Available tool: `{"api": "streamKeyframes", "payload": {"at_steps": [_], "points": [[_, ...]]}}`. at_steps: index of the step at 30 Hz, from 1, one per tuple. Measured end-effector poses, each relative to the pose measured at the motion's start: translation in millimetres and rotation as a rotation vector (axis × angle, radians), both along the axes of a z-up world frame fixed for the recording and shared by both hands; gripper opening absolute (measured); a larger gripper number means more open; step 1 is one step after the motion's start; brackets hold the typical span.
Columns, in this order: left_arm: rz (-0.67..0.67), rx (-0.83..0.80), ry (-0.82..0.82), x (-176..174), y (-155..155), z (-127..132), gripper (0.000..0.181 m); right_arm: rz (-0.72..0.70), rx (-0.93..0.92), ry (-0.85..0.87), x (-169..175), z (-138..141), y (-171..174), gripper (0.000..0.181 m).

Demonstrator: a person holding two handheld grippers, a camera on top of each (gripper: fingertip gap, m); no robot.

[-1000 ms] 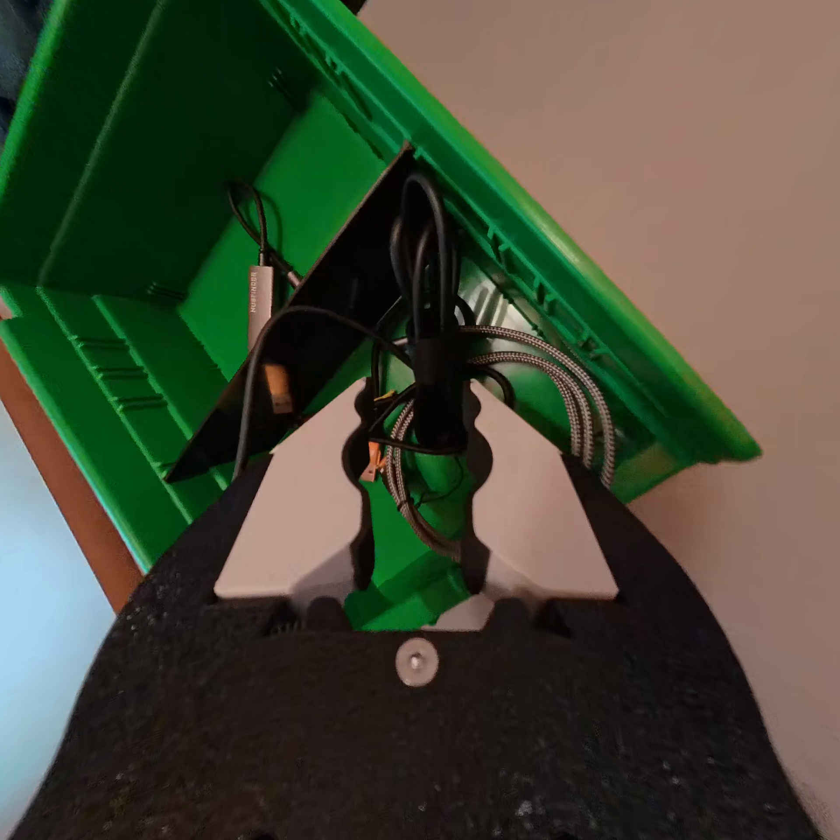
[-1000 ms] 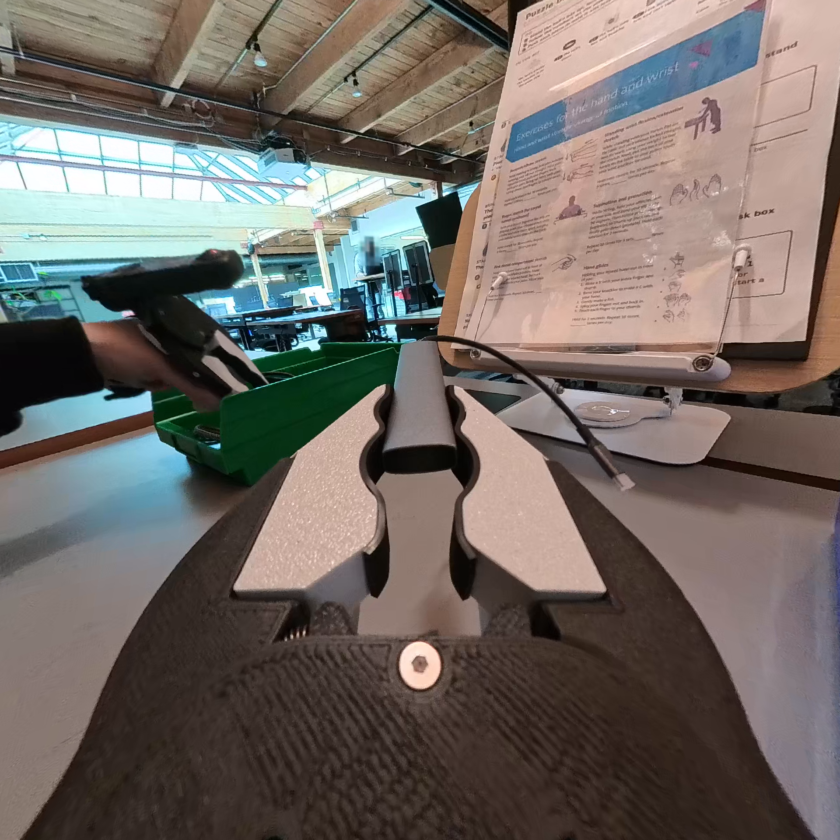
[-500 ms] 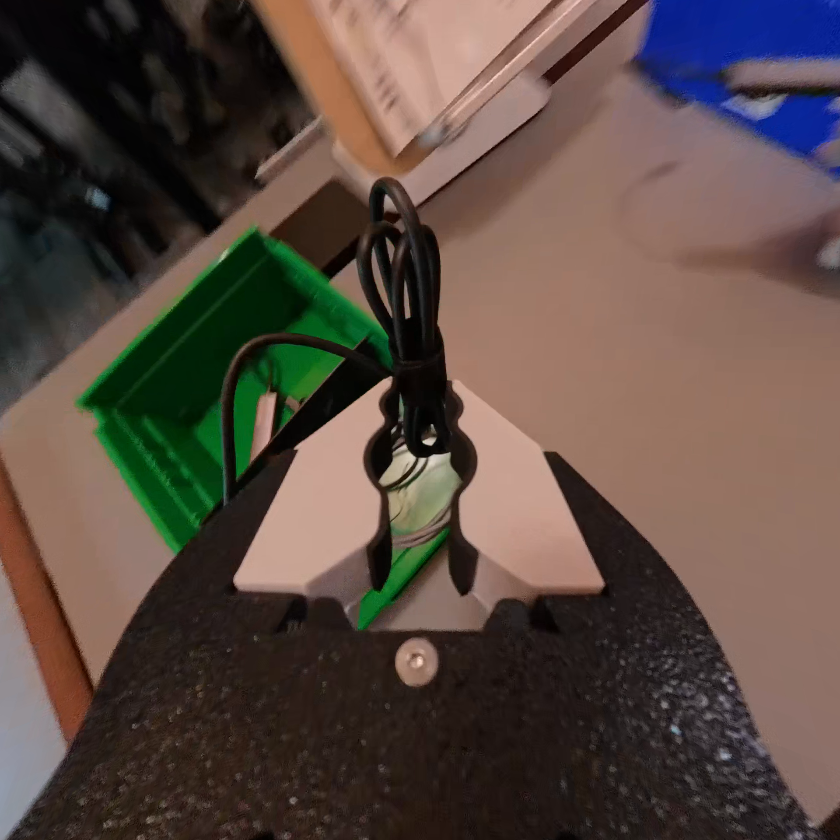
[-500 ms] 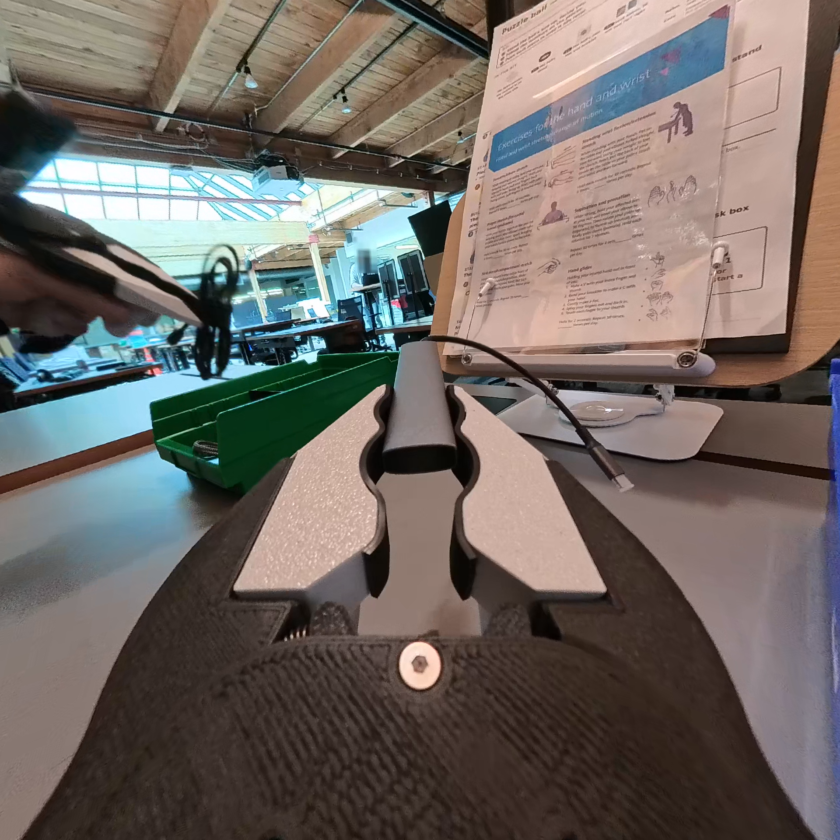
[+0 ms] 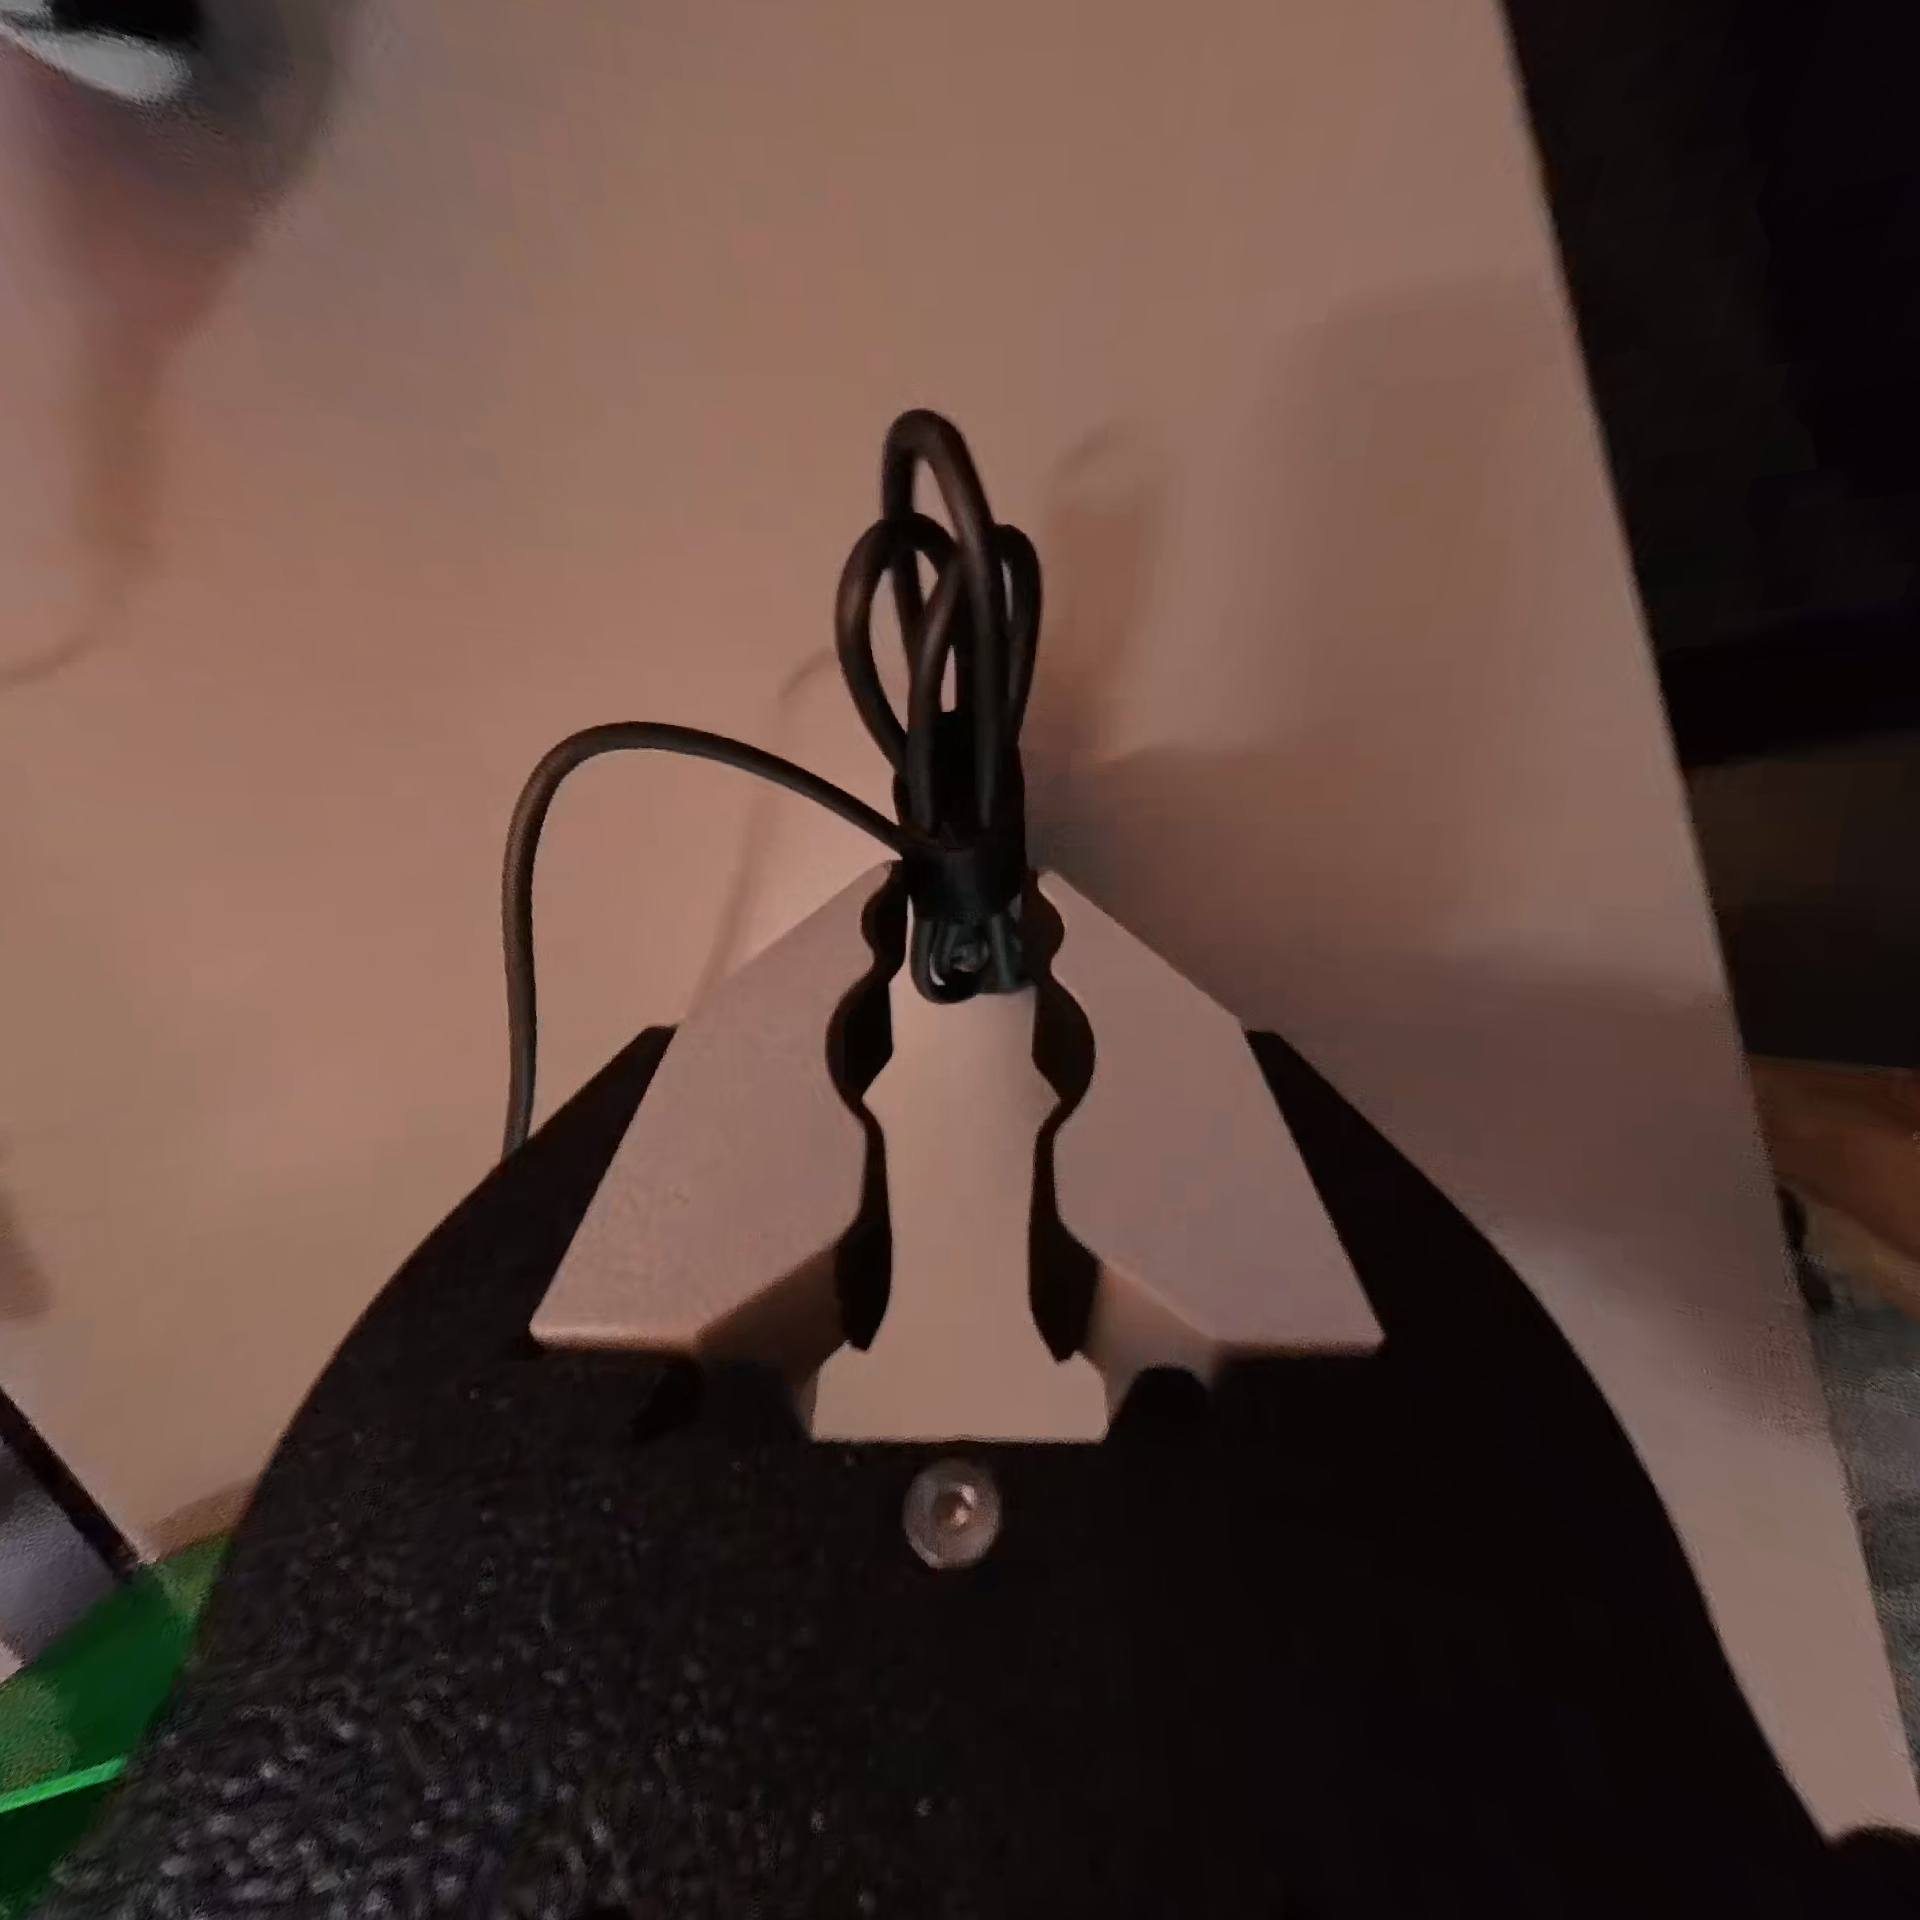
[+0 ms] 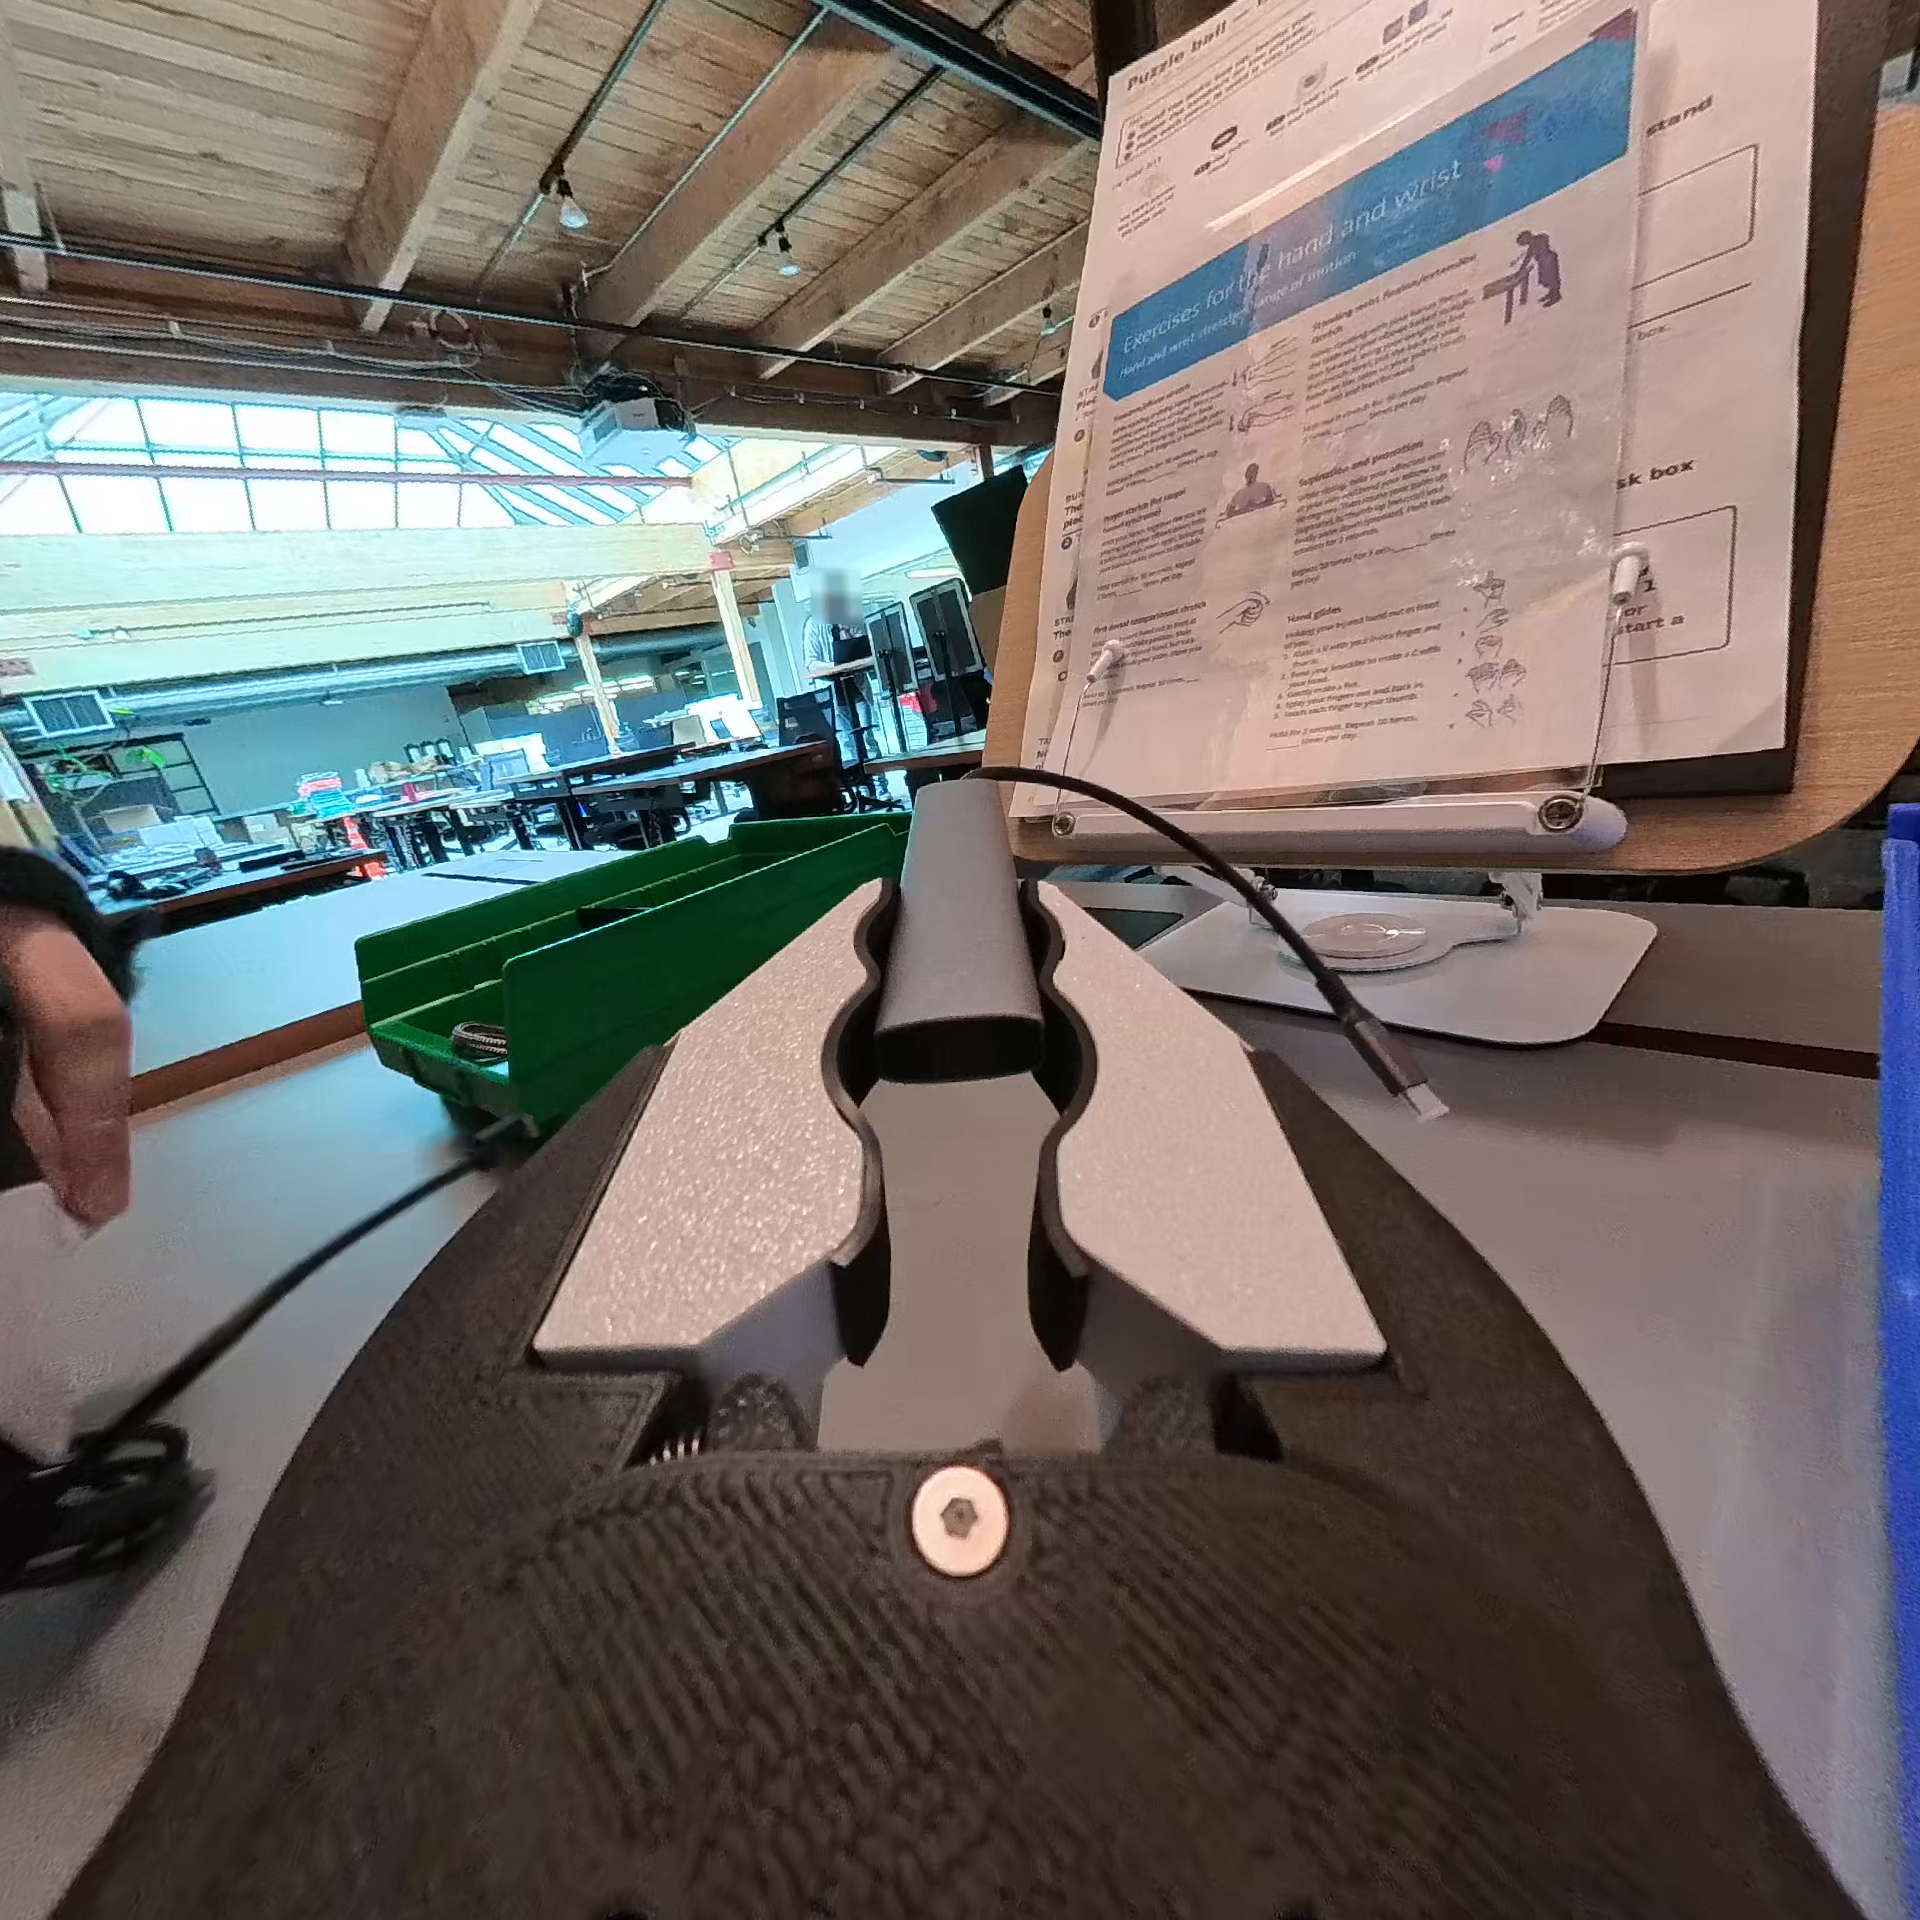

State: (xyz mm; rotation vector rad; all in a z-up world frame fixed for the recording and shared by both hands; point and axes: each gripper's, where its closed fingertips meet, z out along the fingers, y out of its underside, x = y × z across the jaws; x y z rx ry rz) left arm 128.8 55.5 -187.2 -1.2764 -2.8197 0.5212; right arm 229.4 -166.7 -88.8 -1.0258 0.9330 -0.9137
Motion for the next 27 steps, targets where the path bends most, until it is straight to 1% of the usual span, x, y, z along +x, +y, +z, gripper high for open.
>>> {"api": "streamKeyframes", "payload": {"at_steps": [2, 4, 6, 9, 11, 13, 14, 16, 17, 19, 21, 22, 24, 27], "points": [[0.002, 0.005, -0.011, 1.9, 0.8, -7.0, 0.020, 0.000, 0.002, 0.000, -0.1, -0.1, -0.5, 0.022], [0.040, -0.009, 0.005, 5.8, 0.1, -8.6, 0.021, -0.002, 0.004, 0.000, 0.0, 0.0, -1.4, 0.022], [0.132, -0.030, 0.024, 14.9, -1.4, -7.9, 0.024, -0.005, 0.009, 0.000, 0.0, -0.1, -2.8, 0.022], [0.269, -0.042, 0.122, 18.4, -1.5, 0.2, 0.032, -0.006, 0.016, -0.001, -0.2, 0.2, -3.9, 0.022], [0.453, -0.095, 0.137, 36.8, -9.8, 4.0, 0.031, -0.005, 0.017, 0.000, 0.0, 0.0, -3.8, 0.022], [0.693, -0.122, 0.192, 57.7, -14.1, 1.8, 0.032, -0.004, 0.015, 0.001, 0.1, -0.2, -3.4, 0.022], [0.829, -0.143, 0.243, 67.6, -16.5, 0.6, 0.032, -0.003, 0.015, 0.001, 0.1, -0.1, -3.1, 0.022], [1.084, -0.188, 0.396, 82.7, -21.2, -2.8, 0.033, -0.002, 0.015, 0.001, 0.1, 0.0, -2.7, 0.022], [1.184, -0.209, 0.477, 88.6, -23.5, -5.6, 0.033, -0.002, 0.013, 0.001, 0.2, 0.0, -2.6, 0.022], [1.343, -0.231, 0.551, 101.9, -23.6, -16.6, 0.034, 0.000, 0.013, 0.002, 0.4, -0.4, -2.3, 0.022], [1.411, -0.250, 0.563, 107.2, -26.4, -25.7, 0.035, 0.001, 0.013, 0.003, 0.7, -0.7, -1.8, 0.022], [1.433, -0.268, 0.541, 110.3, -28.7, -29.0, 0.035, 0.003, 0.012, 0.004, 0.9, -0.9, -1.3, 0.022], [1.456, -0.290, 0.502, 113.1, -35.8, -33.7, 0.037, 0.004, 0.007, 0.004, 0.9, -1.3, -0.3, 0.022], [1.488, -0.314, 0.472, 116.6, -50.2, -39.0, 0.033, 0.005, 0.004, 0.004, 0.9, -1.3, 0.2, 0.022]]}}
